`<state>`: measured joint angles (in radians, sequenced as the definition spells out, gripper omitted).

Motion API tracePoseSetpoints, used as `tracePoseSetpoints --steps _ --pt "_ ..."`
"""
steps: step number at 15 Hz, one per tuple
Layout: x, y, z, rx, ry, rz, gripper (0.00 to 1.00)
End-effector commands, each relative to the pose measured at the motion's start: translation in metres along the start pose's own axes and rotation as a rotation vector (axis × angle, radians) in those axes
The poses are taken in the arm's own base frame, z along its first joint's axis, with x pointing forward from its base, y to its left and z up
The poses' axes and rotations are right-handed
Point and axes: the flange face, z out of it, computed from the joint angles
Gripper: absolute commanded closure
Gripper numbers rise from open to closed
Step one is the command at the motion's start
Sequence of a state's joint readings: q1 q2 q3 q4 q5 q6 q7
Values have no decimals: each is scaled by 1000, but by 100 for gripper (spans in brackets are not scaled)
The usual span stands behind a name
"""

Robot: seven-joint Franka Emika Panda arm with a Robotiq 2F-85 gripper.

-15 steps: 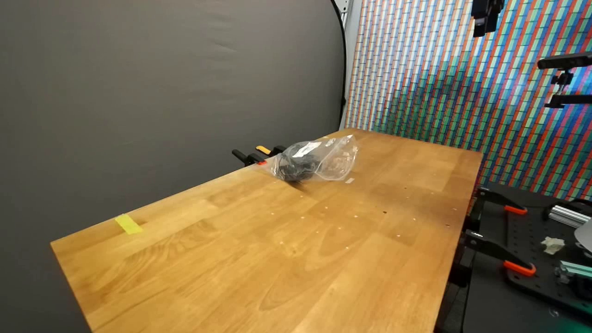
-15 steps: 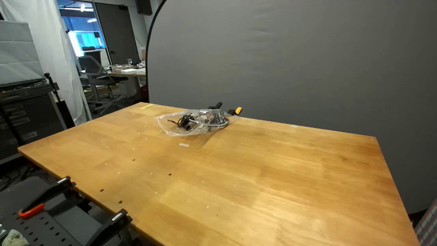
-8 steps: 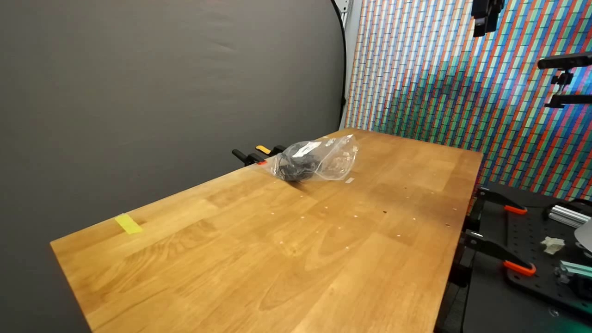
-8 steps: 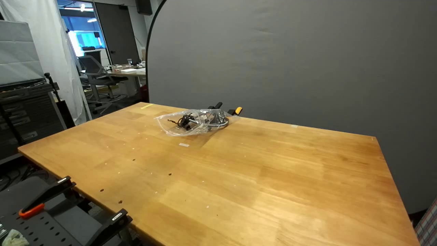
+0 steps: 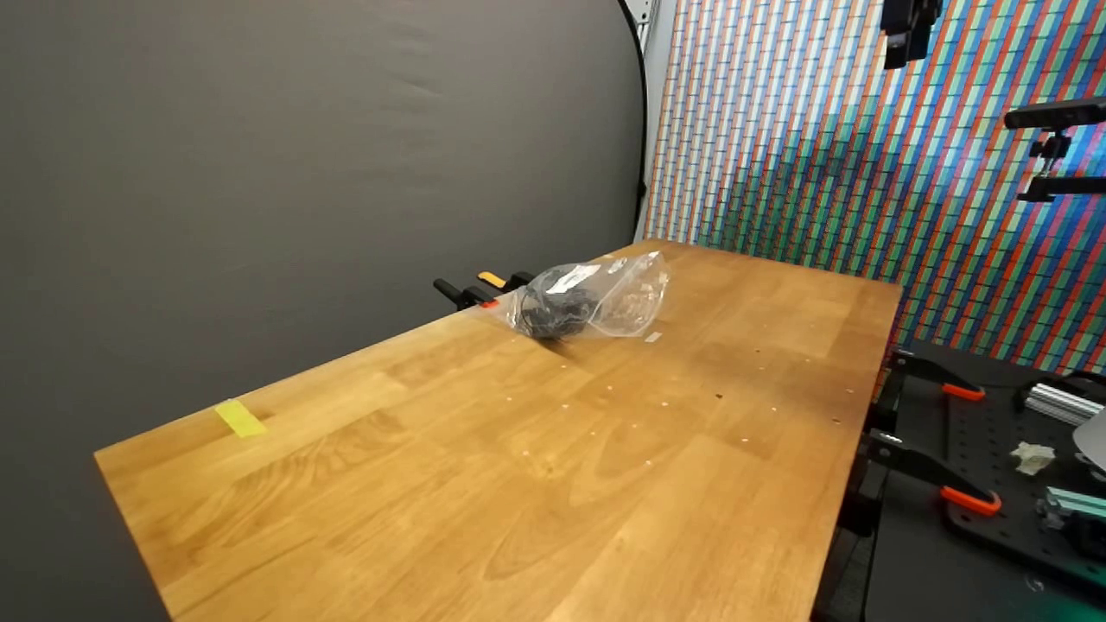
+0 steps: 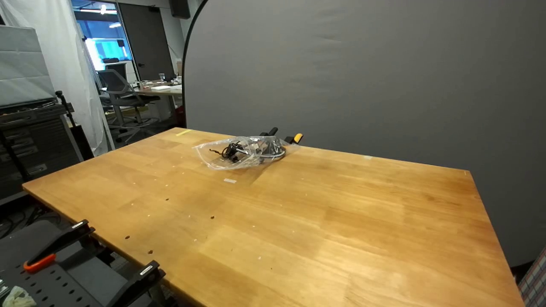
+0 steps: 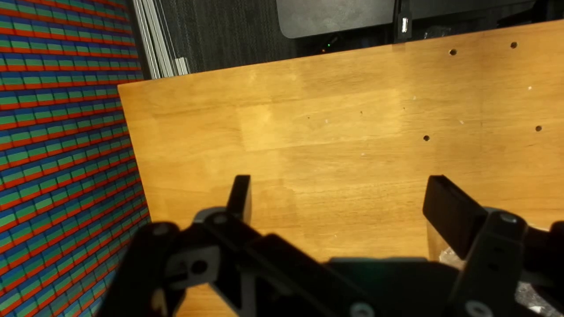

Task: Remove the cable from the clear plastic

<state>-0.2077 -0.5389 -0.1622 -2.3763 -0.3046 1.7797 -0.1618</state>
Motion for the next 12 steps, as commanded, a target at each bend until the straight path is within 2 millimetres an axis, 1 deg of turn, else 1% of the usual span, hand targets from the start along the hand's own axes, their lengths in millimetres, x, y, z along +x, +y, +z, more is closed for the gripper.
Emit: tracePoseSetpoints --steps 1,3,6,9,12 --pt "5 -3 3 -5 2 4 0" --pt "18 -12 16 -5 12 -5 0" --pt "43 -31 42 -19 29 -10 0" --pt "69 -57 75 -28 28 -30 0" --pt "92 -84 105 -42 19 -38 0"
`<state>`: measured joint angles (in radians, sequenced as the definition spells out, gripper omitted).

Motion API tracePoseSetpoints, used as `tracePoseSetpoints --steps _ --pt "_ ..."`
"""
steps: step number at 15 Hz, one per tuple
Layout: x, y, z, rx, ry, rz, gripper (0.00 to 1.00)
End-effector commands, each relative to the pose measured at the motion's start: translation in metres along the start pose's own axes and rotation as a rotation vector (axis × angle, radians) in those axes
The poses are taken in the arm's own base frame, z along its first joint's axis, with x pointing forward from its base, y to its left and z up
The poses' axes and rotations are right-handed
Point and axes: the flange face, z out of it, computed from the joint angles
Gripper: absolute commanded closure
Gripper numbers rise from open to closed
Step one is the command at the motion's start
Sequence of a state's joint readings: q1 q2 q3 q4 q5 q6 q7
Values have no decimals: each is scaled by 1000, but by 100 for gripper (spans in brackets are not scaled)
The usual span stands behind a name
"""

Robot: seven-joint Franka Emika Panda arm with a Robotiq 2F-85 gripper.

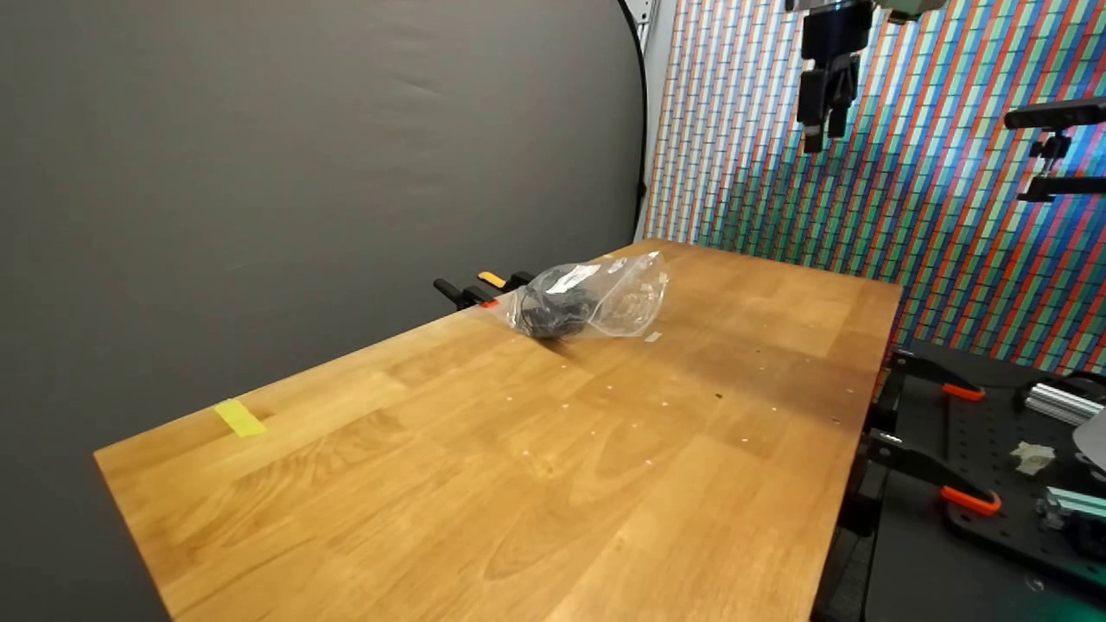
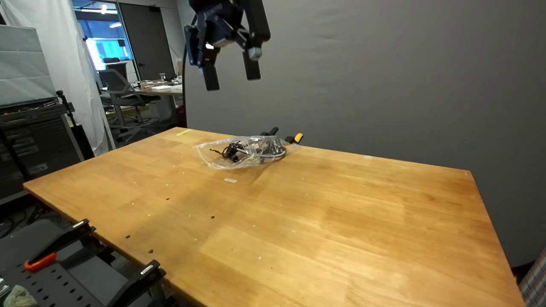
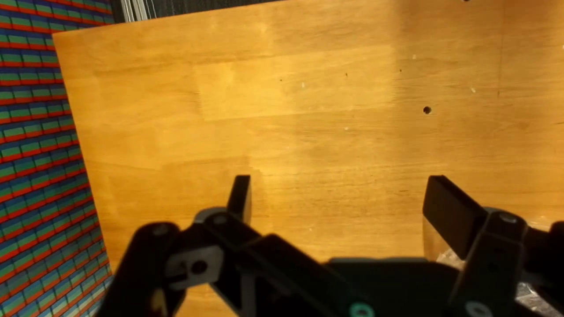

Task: Remove the cable from the clear plastic

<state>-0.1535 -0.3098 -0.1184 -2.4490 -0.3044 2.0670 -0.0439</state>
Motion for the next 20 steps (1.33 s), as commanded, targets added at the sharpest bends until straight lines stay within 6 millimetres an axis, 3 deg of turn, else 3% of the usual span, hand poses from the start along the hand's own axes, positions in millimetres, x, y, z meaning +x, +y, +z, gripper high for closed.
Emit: tracePoseSetpoints --steps 1,8,20 --pt "30 -30 31 -21 0 4 0" --pt "61 -88 81 -33 -58 -33 0" --pt "100 -159 126 2 -89 -94 0"
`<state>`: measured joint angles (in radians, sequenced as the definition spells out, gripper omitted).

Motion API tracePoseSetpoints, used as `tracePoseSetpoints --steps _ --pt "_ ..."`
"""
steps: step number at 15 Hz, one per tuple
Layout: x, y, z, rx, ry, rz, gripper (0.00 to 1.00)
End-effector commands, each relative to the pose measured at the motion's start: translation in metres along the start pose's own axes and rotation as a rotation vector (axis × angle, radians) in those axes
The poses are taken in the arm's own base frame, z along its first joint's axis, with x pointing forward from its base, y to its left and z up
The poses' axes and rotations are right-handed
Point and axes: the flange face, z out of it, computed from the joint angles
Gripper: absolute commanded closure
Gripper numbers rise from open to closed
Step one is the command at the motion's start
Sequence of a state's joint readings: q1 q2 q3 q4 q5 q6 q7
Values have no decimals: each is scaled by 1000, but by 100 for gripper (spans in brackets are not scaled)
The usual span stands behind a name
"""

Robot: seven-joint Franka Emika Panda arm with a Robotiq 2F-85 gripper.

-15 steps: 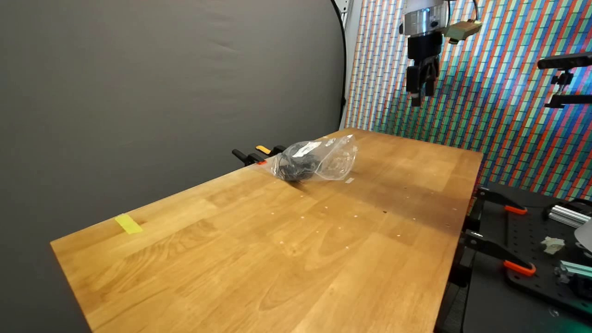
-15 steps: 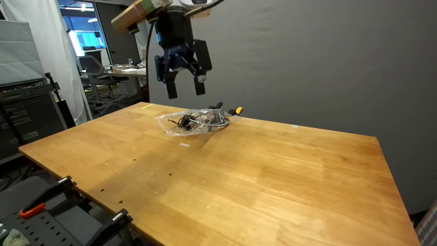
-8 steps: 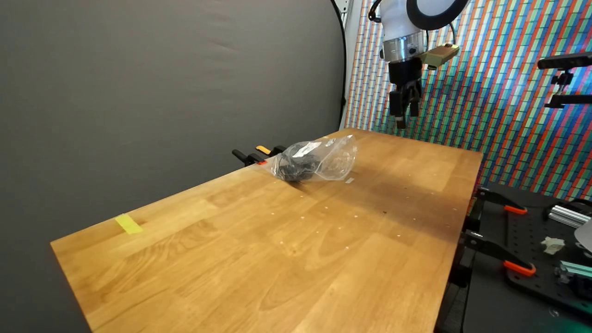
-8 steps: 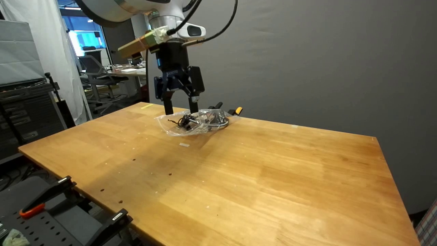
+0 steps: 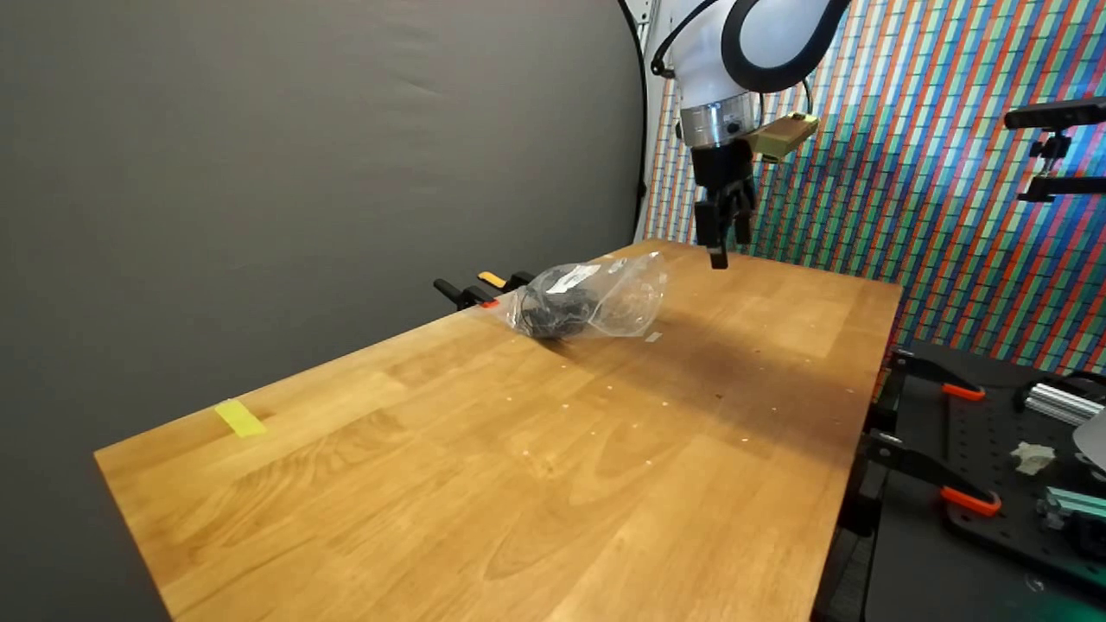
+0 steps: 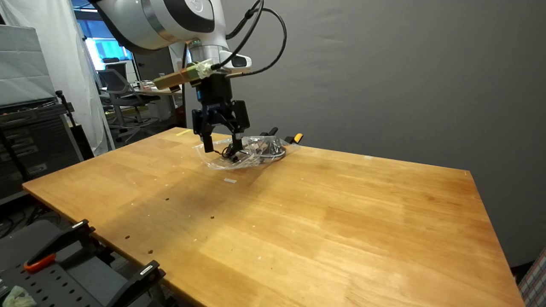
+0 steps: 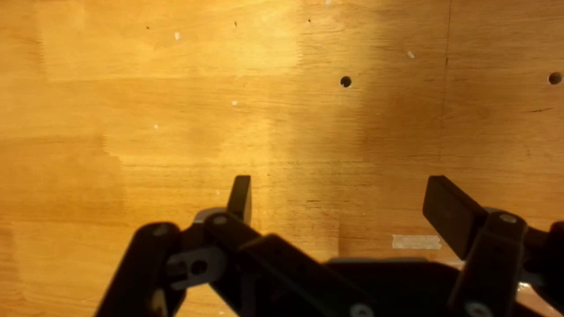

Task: Remove the cable from the clear plastic

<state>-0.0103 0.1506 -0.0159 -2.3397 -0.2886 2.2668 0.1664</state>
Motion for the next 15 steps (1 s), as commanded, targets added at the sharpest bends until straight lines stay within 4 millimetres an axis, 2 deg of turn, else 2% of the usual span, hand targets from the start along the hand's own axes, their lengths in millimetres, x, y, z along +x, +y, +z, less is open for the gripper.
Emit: tracePoseSetpoints --steps 1,5,10,15 --pt "20 -16 8 13 0 -10 0" --pt "31 -38 16 61 8 -52 0" --pt "41 -80 15 169 99 -74 0" --pt "50 -95 27 182 199 -81 0"
